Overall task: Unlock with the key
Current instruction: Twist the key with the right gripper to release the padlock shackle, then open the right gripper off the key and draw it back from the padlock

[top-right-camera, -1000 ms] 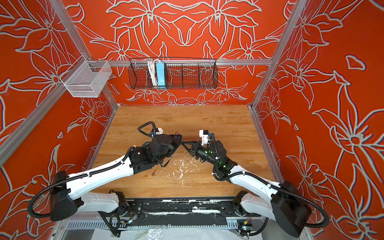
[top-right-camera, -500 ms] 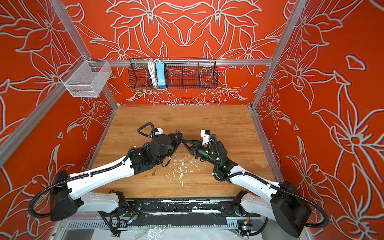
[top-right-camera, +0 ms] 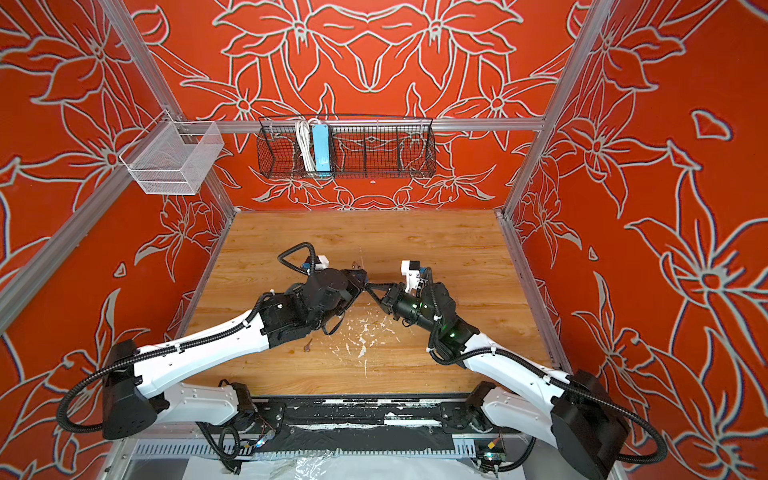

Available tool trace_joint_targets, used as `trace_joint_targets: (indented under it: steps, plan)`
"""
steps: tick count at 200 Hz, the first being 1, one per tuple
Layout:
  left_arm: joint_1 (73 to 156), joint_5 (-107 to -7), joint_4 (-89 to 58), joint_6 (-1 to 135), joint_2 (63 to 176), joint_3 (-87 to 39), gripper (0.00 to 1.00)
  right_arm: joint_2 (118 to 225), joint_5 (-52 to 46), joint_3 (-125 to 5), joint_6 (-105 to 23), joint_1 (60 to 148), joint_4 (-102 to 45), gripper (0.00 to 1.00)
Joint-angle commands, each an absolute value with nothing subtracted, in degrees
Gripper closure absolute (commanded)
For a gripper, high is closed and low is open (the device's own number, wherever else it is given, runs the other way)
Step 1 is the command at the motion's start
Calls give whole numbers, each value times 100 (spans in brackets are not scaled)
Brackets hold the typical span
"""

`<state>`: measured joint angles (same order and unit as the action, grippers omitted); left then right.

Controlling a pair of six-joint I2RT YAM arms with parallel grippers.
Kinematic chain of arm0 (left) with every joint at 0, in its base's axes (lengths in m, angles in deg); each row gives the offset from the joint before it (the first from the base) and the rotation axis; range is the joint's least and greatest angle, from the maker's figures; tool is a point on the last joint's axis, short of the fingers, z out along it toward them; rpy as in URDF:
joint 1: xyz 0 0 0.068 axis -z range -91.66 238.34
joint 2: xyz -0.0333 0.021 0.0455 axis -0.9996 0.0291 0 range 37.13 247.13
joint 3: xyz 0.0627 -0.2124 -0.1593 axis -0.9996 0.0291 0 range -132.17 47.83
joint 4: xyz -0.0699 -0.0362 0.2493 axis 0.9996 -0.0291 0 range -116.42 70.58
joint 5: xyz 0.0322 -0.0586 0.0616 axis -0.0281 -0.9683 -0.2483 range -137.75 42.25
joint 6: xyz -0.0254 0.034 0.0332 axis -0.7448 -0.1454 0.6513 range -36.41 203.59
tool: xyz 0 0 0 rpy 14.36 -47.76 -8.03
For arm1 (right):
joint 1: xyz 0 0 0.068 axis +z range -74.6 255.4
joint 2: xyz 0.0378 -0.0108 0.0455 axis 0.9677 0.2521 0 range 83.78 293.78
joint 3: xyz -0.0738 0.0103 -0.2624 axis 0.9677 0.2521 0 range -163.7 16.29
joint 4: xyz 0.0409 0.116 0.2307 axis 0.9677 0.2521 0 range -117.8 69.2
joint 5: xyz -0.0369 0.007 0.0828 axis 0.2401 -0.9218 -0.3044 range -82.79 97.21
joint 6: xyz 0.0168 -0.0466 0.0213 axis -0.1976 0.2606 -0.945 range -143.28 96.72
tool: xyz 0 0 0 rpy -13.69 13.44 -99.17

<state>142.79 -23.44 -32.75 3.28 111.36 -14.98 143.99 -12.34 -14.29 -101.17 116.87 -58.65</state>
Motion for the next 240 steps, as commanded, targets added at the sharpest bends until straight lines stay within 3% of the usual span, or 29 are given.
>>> trace_joint_targets:
  steps: [1, 34, 91, 156, 240]
  plan:
    - [14329, -2438, -3580, 746, 11097, -1774, 100, 14256, -1344, -1754, -9458, 11767, -5231, 86]
    - [14209, -2425, -3968, 1007, 10969, -1774, 100, 14138, -1377, -1876, -9065, 11763, -4707, 73]
    - [14102, -2474, -4293, 2692, 10708, -1909, 100, 13773, -1369, -2216, -8107, 11735, -3322, 62]
    - [14089, -2743, -3950, 4986, 10438, -1648, 100, 13483, -1133, -2965, -6765, 11536, -1362, 55]
    - [14089, -3614, -2329, 7192, 10032, -404, 100, 14272, -1128, -4168, -5421, 11357, -79, 50]
